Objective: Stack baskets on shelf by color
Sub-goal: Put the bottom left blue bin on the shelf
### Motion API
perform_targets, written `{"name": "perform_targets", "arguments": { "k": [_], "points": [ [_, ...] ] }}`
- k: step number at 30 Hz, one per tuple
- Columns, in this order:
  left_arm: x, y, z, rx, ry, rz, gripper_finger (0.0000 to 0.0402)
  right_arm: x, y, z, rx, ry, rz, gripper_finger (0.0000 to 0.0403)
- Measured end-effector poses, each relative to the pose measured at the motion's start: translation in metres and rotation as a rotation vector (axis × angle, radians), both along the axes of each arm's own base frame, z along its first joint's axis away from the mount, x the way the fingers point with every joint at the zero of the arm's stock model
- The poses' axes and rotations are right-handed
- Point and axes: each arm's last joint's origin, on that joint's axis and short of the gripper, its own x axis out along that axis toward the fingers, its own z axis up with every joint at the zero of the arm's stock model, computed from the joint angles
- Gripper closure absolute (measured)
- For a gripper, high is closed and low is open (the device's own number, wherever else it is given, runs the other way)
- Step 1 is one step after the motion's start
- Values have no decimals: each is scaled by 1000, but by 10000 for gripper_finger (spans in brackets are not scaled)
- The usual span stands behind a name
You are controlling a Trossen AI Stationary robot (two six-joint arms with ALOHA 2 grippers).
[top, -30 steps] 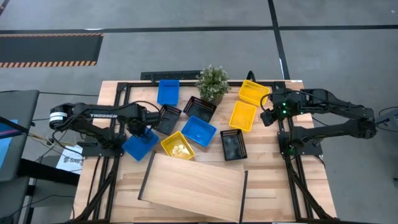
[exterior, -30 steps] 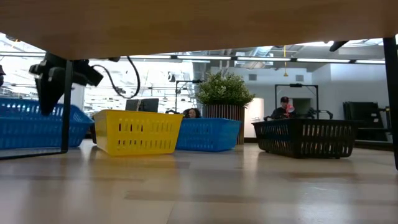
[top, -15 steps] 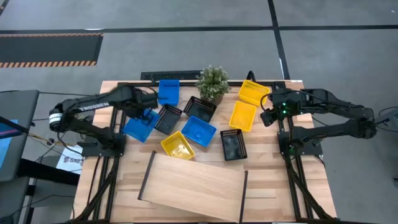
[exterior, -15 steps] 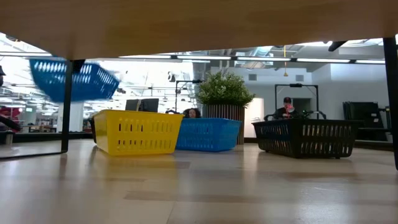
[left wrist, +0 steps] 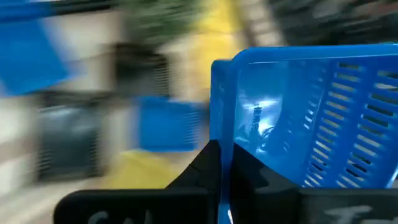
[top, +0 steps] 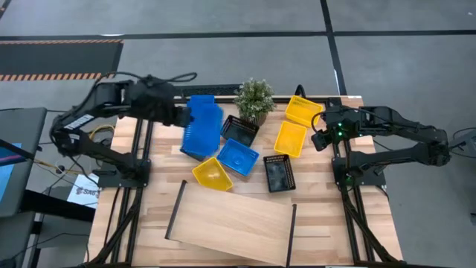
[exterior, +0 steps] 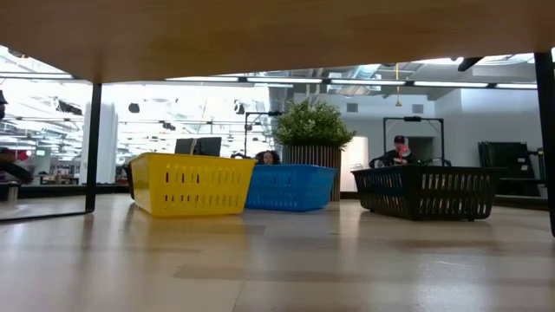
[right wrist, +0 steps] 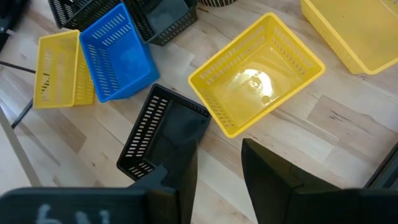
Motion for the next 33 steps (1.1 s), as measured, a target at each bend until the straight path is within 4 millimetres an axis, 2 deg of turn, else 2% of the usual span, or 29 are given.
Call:
{"name": "perform_targets", "arguments": {
  "k": [3,5,11,14,24,28,33],
  "points": [
    [13,-20,17,-49,-216,-44,401,0,0,0,0,0,0,258],
    [24,-34,21,-87,-289,-56,401,0,0,0,1,0,-1,259],
    [59,-82,3,-217,-248,-107,401,0,0,0,11,-3,4,257],
    [71,-105,-7,-270,-176,-145,401,0,0,0,11,-2,10,259],
    [60,-158,-50,-316,272,16,401,0,0,0,-20,9,60,259],
    [58,-173,-60,-358,365,26,401,0,0,0,-21,10,62,262],
    [53,-181,-64,-375,398,40,401,0,0,0,-33,15,82,264]
  ]
}}
